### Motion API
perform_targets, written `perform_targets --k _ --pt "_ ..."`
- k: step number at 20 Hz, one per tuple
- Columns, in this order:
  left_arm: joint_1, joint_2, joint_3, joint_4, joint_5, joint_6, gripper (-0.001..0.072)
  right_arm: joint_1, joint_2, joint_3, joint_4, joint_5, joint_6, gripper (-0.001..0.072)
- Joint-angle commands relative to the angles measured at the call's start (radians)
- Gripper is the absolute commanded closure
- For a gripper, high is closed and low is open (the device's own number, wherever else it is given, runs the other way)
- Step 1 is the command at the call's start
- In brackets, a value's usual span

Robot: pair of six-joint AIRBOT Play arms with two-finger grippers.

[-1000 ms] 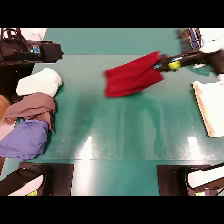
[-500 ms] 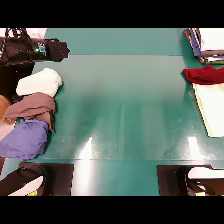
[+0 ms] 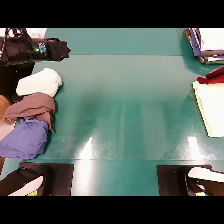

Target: Fold the shirts.

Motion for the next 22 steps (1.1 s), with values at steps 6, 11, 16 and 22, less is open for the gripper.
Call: perform_targets --k 6,11,16,22 --pt "0.000 0.000 0.000 0.000 -0.028 0.009 0.0682 -0.003 0.085 -0.041 -0.072 0.206 0.038 0.0697" --pt "0.000 0.000 0.000 0.001 -0.045 0.010 0.0682 -0.063 0.205 -0.265 -0.245 0.217 0.072 0.0697" --pt "0.000 0.000 0.000 0.001 -0.045 0.011 0.0682 -0.218 0.335 -0.477 -0.378 0.275 0.079 0.0344" --pt "0.000 0.000 0.000 0.001 -0.045 0.010 0.0682 -0.260 0.370 -0.603 -0.351 0.302 0.079 0.0108"
